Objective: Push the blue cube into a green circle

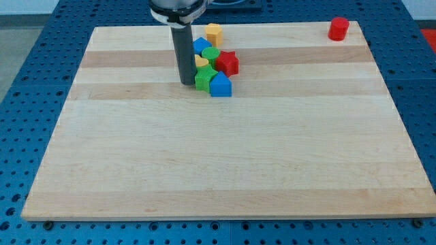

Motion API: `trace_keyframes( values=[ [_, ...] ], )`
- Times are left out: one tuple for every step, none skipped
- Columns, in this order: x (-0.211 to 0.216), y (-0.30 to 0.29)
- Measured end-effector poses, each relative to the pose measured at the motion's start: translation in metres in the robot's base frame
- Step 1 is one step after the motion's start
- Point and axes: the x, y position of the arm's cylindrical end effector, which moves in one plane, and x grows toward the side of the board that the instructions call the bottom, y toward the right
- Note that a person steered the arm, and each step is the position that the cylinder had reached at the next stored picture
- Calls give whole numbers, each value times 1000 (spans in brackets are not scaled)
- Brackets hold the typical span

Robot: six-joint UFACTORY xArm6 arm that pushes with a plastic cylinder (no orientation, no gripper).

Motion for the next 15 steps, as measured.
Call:
trace_keyframes(
  values=[
    [-35,-17],
    [-65,-35],
    [-78,-36],
    [-108,-32],
    [-117,-8],
    [-117,22],
    [-109,35],
    [-78,41],
    [-56,48],
    [-72,40],
    [-126,25],
    [-161,15],
    [-144,23],
    [-112,40],
    [-107,24]
  ],
)
